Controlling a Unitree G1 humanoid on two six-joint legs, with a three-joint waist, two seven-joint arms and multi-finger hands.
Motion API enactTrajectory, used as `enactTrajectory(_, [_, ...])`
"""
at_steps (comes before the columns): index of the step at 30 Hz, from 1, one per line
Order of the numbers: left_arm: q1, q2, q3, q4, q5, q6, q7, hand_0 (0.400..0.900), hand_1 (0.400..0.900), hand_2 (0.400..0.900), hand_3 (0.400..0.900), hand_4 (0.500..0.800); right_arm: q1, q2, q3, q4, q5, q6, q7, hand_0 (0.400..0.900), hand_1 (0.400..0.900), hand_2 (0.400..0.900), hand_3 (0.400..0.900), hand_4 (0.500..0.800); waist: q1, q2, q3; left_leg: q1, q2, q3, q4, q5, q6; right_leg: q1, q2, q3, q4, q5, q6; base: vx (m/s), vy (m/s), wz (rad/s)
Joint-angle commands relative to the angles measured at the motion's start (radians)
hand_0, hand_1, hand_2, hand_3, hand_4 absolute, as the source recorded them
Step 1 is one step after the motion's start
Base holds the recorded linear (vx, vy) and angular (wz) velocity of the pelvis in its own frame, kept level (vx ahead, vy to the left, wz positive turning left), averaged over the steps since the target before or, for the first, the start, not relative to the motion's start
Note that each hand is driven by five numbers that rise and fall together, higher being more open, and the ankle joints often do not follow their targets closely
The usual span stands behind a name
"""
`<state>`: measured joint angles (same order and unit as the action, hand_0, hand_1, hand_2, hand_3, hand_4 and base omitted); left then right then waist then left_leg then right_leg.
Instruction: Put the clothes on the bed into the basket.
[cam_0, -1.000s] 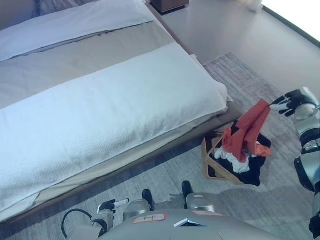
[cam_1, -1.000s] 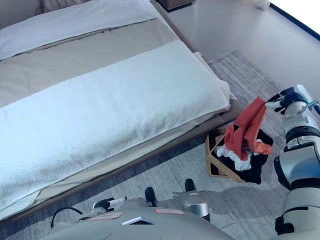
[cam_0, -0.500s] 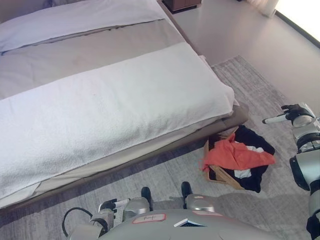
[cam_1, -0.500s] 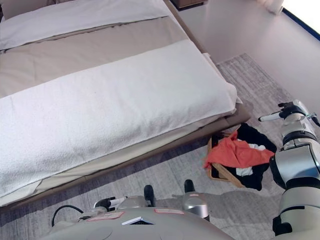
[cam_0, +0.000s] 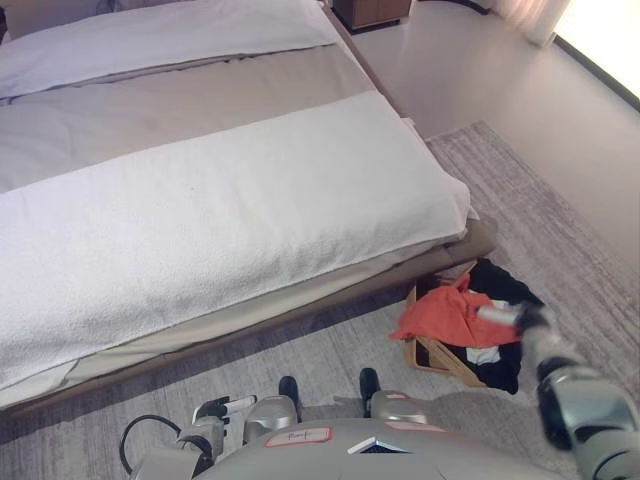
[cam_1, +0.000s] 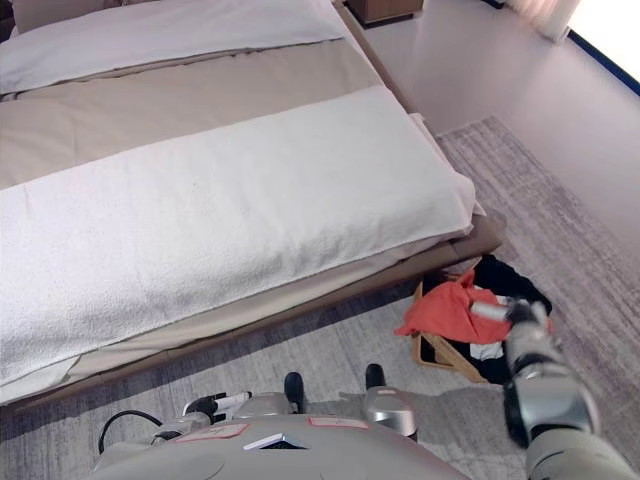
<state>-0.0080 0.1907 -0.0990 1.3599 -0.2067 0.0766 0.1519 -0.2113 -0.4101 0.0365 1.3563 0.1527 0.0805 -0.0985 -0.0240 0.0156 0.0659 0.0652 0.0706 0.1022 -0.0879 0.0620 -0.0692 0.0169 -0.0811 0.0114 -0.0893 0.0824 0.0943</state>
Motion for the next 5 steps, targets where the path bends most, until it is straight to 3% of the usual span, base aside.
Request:
enactTrajectory(1, [-0.046,0.031,-0.015,0.078,0.077,-0.003,0.016,0.900,0.900,0.900,0.900,0.800,0.012,0.049,0.027,0.068,0.041,-0.030,-0.018,0.900,0.900,0.900,0.900,0.800,-0.009,-0.006,-0.028,-0.001,0.006,-0.044,0.001,-0.039,-0.009,0.017,-0.072,-0.065,0.019,-0.006,0.061,0.01,-0.007,0.12])
enactTrajectory(5, [-0.042,0.030,-0.015,0.074,0.094,-0.011,0.018,0.900,0.900,0.900,0.900,0.800,0.081,0.128,0.033,0.081,0.066,-0.028,0.003,0.900,0.900,0.900,0.900,0.800,-0.013,-0.006,-0.030,0.002,0.007,-0.049,0.001,-0.039,-0.010,0.024,-0.071,-0.069,0.019,-0.010,0.059,0.00,-0.004,0.08])
